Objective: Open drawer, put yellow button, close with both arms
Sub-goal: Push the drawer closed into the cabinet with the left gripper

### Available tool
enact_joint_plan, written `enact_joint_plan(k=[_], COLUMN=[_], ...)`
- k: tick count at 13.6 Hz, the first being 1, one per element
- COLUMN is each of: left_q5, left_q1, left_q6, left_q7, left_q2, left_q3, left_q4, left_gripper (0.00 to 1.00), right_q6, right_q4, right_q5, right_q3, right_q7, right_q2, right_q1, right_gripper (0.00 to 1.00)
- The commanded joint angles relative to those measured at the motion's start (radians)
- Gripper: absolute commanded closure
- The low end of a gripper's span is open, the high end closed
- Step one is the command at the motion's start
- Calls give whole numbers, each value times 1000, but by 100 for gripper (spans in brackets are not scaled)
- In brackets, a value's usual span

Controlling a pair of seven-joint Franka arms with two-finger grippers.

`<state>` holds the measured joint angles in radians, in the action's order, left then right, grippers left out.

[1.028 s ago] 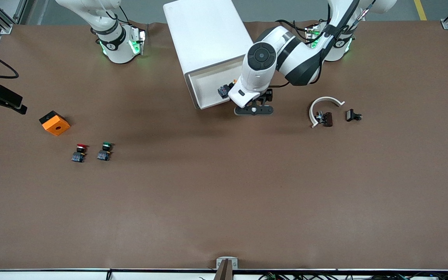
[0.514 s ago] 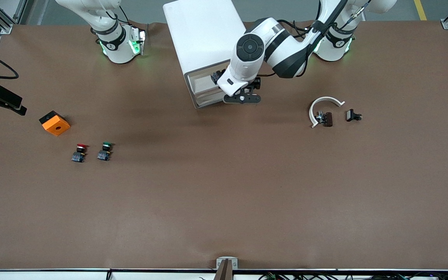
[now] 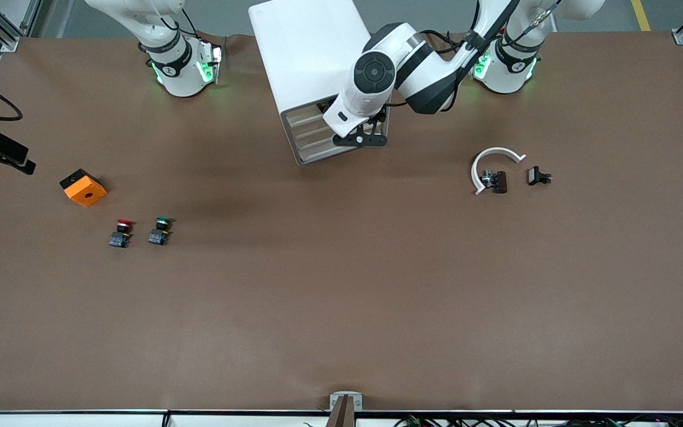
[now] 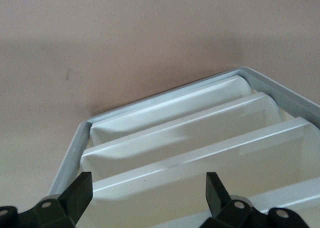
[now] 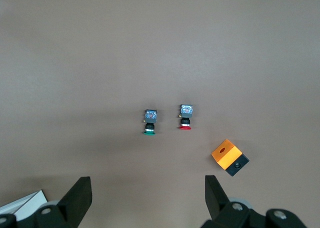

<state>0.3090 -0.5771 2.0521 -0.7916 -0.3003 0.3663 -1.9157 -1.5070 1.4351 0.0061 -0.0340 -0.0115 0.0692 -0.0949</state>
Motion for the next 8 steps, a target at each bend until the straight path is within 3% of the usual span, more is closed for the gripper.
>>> enact_joint_plan(k=[1,6,8], left_q5=[70,65,53], left_q1=[-15,8,92], left_q6=[16,8,3], left_q7=[-18,-31,-23], left_q2=[-23,-19,-25], left_q3=[20,10,8], left_q4=[7,24,70], left_gripper=[0,0,0], right_q6=[-1,-4,-5], right_q4=[2,2,1], right_q5=[-9,-3,-2], right_q3=[-20,-20,-20], right_q7=[-1,-1,-1], right_q2=[3,3,3], right_q1=[-14,-13,-14], right_gripper=[0,0,0])
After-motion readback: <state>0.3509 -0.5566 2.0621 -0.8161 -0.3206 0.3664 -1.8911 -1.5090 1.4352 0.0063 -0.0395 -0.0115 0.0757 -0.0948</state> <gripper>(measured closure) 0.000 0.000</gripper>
